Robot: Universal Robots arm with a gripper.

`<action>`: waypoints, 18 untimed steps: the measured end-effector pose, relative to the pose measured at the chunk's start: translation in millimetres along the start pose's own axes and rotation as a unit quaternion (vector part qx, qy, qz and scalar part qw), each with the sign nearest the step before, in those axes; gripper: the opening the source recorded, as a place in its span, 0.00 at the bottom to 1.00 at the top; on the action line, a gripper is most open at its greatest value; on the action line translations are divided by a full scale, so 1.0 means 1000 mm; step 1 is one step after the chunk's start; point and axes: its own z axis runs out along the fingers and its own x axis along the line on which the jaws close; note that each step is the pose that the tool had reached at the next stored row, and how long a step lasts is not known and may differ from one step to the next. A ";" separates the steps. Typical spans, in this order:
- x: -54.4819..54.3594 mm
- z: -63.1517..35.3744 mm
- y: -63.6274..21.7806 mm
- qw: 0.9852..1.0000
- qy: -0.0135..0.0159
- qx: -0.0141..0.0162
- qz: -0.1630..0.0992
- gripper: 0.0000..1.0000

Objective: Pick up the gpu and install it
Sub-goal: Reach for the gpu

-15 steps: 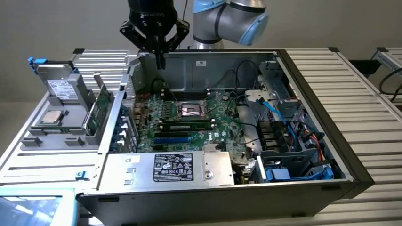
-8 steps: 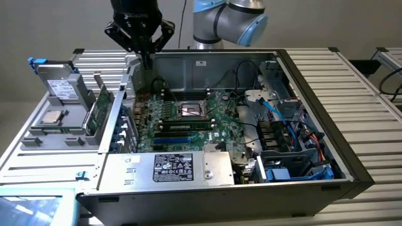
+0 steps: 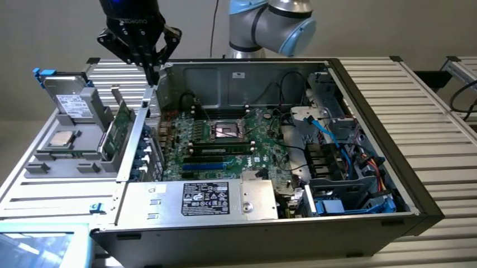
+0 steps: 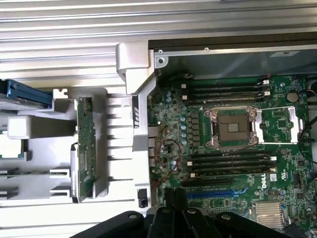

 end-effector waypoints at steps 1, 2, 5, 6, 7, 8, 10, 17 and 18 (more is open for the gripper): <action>0.005 0.0008 -0.0003 1.000 0.000 0.000 0.000 0.12; 0.009 0.0017 -0.0006 1.000 0.000 0.000 0.000 0.12; 0.023 0.0041 -0.0015 1.000 0.000 0.000 0.000 0.12; 0.027 0.0049 -0.0018 1.000 0.000 0.000 0.000 0.12; 0.032 0.0055 -0.0021 1.000 0.000 0.000 0.000 0.12; 0.036 0.0061 -0.0024 1.000 0.000 0.000 0.000 0.12; 0.046 0.0069 -0.0029 1.000 0.000 0.000 0.000 0.12; 0.077 0.0104 -0.0045 1.000 0.000 0.000 0.000 0.12; 0.082 0.0109 -0.0047 1.000 0.001 0.000 0.000 0.12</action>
